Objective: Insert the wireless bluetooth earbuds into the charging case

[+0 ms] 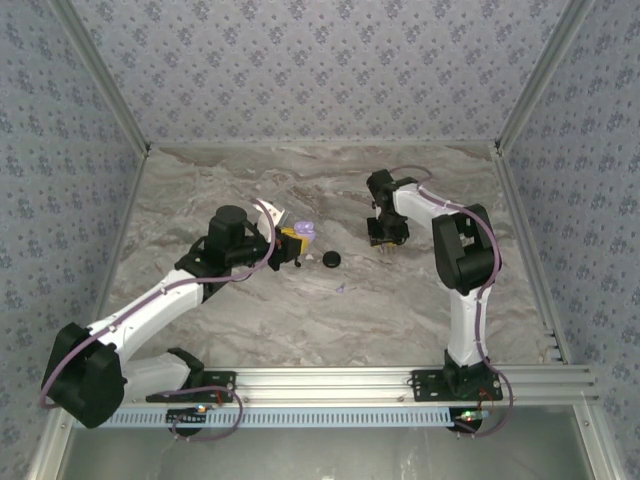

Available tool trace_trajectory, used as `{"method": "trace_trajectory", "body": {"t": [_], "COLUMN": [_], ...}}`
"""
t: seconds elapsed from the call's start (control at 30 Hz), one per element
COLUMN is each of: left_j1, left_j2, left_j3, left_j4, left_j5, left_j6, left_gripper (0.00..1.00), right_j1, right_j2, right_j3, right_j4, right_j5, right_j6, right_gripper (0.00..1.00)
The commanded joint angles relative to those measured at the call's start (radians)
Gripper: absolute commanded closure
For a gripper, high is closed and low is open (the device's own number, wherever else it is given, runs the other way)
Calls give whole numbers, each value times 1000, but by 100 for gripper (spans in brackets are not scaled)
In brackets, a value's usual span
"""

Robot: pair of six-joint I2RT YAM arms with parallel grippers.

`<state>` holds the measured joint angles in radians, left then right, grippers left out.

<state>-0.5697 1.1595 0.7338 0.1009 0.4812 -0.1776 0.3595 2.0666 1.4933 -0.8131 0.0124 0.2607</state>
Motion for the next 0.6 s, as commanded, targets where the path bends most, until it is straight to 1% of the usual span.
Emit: {"method": "trace_trajectory", "body": {"t": [0.0,0.2,0.37,0.47,0.57], "left_j1": [-5,-6,-4,-7,-10], "left_j2": [-6,-5,2,14,23], "left_j3": [7,7,8,5,-18], "left_j4": [10,6,8,32,106], "left_j5": [-6,-6,-6,-7,-11], "left_j6": [-7,-2,-5,-19,-44], "left_gripper": [83,83,83,83,83], "right_j1": [10,9,1,-7,-19], "right_j2": [50,39,-12,-60,-121], "right_j3": [13,-2,-44,-88,-141], "right_j4": [-12,7,50,97,163], "right_j5": [-13,-17,-44,-86,-156], "right_j6": [-14,-12,-7,-10,-12], "right_gripper": [69,76,77,77,77]}}
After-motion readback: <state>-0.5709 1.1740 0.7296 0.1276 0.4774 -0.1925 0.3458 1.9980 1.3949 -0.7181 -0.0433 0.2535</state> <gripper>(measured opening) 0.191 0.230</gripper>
